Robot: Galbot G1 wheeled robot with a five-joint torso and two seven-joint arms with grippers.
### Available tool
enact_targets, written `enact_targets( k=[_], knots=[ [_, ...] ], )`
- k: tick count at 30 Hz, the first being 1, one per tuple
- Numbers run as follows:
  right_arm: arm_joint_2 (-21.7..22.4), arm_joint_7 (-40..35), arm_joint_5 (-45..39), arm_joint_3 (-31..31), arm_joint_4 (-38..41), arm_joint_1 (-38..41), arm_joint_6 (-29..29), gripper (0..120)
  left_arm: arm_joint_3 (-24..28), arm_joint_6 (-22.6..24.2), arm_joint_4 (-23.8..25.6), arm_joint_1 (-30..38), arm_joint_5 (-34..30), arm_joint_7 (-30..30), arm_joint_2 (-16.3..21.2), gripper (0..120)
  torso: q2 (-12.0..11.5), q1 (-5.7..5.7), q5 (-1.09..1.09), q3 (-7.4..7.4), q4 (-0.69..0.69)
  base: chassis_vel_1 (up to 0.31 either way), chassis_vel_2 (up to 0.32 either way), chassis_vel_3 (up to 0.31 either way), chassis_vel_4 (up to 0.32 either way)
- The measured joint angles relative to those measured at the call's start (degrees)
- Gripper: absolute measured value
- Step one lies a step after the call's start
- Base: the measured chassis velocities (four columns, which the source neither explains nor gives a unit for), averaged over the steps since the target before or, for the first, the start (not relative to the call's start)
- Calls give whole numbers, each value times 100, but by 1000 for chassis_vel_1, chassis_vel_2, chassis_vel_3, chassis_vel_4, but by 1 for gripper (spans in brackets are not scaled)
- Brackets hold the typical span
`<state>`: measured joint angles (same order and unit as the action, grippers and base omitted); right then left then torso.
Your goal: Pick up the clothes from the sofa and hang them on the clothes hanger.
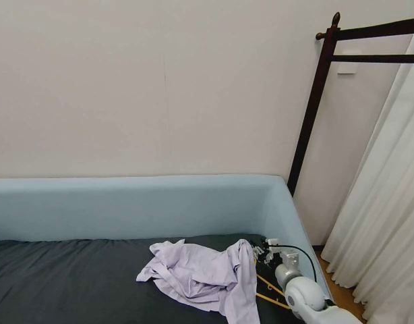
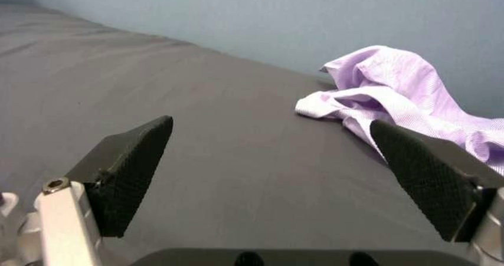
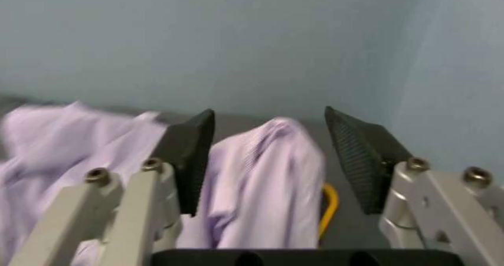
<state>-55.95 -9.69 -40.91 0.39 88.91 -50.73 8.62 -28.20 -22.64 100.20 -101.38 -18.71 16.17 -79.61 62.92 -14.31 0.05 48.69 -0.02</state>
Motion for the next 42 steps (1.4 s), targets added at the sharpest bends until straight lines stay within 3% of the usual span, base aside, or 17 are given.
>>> enact_targets(
  k=[3,6,8,10,12,18,31,37,42],
  knots=[
    [138,61,29,9,315,-230,14,63,0,0,4,2,-4,0,13,99,0,0,0,0,-1,0,0,0,0],
    [365,283,301,-46,798,-680,-19,82,-1,0,10,2,-6,-4,39,99,0,0,0,0,-3,0,0,0,0],
    [418,379,476,-94,935,-838,-66,86,-2,0,13,0,-6,-13,48,99,0,1,0,0,-3,0,0,0,0],
    [420,686,1140,-327,1095,-1220,-293,95,-9,-14,16,-11,-5,-74,76,99,0,2,0,0,-2,0,0,0,0],
    [143,922,1748,-734,777,-1256,-508,100,-28,-47,25,-17,3,-163,126,99,0,1,1,0,0,0,0,0,0],
    [-471,1076,2802,-1506,-517,-569,-779,100,-70,-149,34,-31,132,-384,218,99,0,1,-1,0,1,0,0,0,0],
    [-1156,864,4003,-1751,-1977,57,-899,100,-72,-369,-62,78,205,-723,340,99,0,1,0,1,0,0,0,0,0],
    [-1279,796,4349,-1801,-2329,218,-1020,99,-57,-373,-106,108,213,-724,316,99,0,0,-1,1,0,0,0,0,0],
    [-1443,735,4798,-1880,-2719,371,-1088,86,-71,-394,-126,108,208,-710,281,99,0,0,0,1,0,0,0,0,0]
  ],
)
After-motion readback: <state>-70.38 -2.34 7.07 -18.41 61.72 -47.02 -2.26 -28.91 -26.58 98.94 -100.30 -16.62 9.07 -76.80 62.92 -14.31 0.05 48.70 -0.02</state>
